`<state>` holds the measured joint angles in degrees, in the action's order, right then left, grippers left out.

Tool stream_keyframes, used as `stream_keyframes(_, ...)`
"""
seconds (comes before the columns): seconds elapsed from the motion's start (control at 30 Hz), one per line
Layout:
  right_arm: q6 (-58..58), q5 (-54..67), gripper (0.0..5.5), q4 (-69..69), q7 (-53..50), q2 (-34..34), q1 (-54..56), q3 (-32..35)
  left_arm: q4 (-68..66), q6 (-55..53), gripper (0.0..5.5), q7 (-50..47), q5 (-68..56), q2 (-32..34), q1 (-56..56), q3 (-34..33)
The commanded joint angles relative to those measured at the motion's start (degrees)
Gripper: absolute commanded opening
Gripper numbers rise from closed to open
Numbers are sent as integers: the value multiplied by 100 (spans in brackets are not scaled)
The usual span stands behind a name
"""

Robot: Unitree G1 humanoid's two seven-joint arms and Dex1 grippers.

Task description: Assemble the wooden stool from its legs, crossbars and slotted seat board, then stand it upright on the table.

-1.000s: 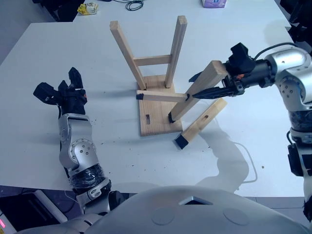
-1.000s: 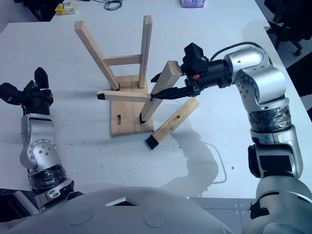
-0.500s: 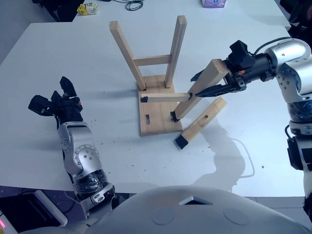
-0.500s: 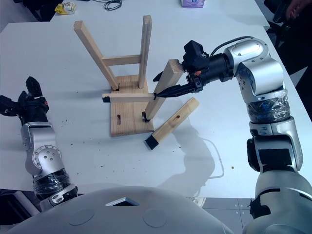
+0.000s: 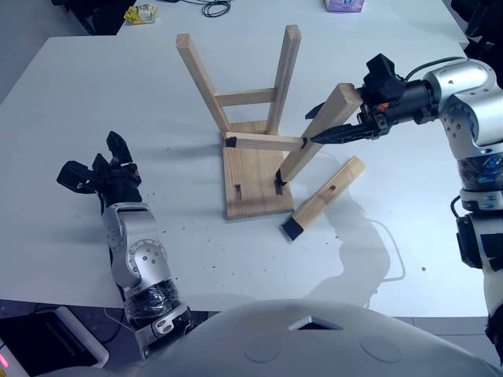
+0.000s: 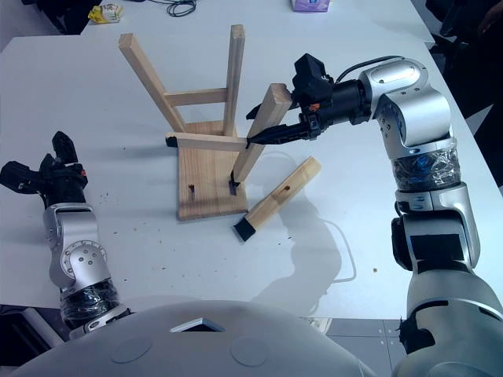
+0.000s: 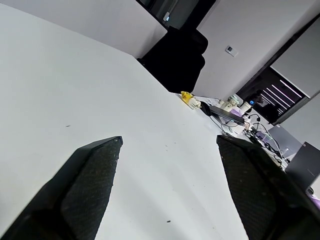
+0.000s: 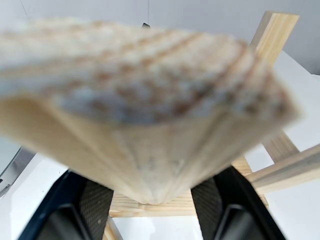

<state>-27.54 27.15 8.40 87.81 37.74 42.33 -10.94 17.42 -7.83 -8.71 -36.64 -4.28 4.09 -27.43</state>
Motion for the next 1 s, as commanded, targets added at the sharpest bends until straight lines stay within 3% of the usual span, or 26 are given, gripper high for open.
stream_keyframes(0.03,-150,133,205,-158,56,10,54,88,-16,115,350,-45,49,-94,59,33)
stream_keyframes(1.0,-215,125,205,-196,-86,90,-151,143,-353,431,350,-44,112,-97,26,110)
